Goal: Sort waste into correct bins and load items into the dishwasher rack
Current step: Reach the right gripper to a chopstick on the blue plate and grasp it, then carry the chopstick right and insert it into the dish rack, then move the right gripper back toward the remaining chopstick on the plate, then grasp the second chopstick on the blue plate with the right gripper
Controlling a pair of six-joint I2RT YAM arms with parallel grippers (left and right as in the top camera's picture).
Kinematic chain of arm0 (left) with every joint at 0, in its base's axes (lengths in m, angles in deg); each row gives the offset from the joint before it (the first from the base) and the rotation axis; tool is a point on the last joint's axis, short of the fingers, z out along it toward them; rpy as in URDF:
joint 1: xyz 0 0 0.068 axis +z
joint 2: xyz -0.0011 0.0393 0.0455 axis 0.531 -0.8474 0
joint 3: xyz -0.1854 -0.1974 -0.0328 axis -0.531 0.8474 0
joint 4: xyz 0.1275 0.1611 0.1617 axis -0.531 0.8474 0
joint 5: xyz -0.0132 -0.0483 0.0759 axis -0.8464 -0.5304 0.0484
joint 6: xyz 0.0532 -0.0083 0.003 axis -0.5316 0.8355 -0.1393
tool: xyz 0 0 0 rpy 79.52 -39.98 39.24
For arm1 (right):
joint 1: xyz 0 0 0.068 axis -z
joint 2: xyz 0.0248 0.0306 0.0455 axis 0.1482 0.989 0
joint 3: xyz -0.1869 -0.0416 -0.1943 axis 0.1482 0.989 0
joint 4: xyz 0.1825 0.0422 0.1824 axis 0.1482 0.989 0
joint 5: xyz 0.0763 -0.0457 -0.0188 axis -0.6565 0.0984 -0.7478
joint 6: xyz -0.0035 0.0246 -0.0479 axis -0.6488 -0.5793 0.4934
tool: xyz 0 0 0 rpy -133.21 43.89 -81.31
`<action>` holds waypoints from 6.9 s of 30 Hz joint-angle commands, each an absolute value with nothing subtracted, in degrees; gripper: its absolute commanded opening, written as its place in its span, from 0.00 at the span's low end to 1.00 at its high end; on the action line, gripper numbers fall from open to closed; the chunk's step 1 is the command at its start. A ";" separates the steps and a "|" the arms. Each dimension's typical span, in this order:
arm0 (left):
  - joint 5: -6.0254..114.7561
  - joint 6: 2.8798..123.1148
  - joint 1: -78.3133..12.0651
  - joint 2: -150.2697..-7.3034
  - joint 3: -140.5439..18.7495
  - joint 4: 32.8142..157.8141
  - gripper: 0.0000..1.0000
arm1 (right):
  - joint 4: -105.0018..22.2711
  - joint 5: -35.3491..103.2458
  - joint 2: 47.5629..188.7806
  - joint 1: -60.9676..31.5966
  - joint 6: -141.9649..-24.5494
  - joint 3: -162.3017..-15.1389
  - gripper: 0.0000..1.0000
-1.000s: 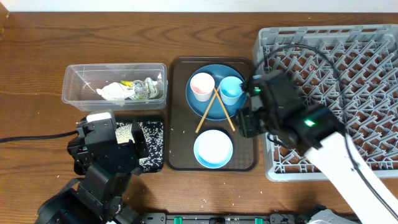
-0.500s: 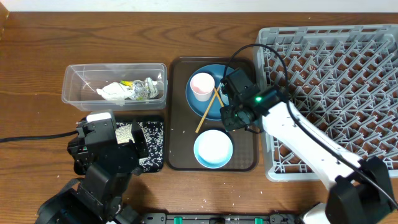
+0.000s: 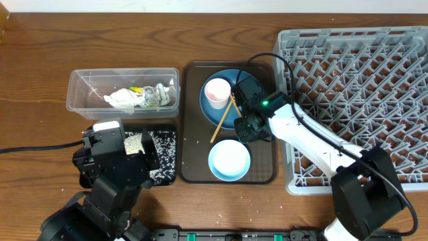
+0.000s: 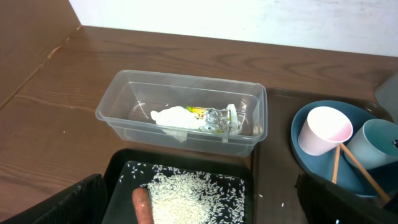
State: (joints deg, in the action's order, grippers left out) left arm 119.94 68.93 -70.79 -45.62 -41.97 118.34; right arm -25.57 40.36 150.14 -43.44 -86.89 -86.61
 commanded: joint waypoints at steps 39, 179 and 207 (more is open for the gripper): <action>121.42 69.22 -70.60 -45.60 -42.87 118.52 0.99 | -22.10 43.73 150.60 -46.48 -87.13 -86.33 0.17; 121.44 69.19 -70.60 -45.60 -42.87 118.52 0.99 | -30.27 38.79 137.83 -48.42 -129.46 -86.83 0.56; 121.42 69.19 -70.60 -45.60 -42.87 118.52 0.99 | -40.15 43.05 150.55 -53.56 -135.80 -86.81 0.41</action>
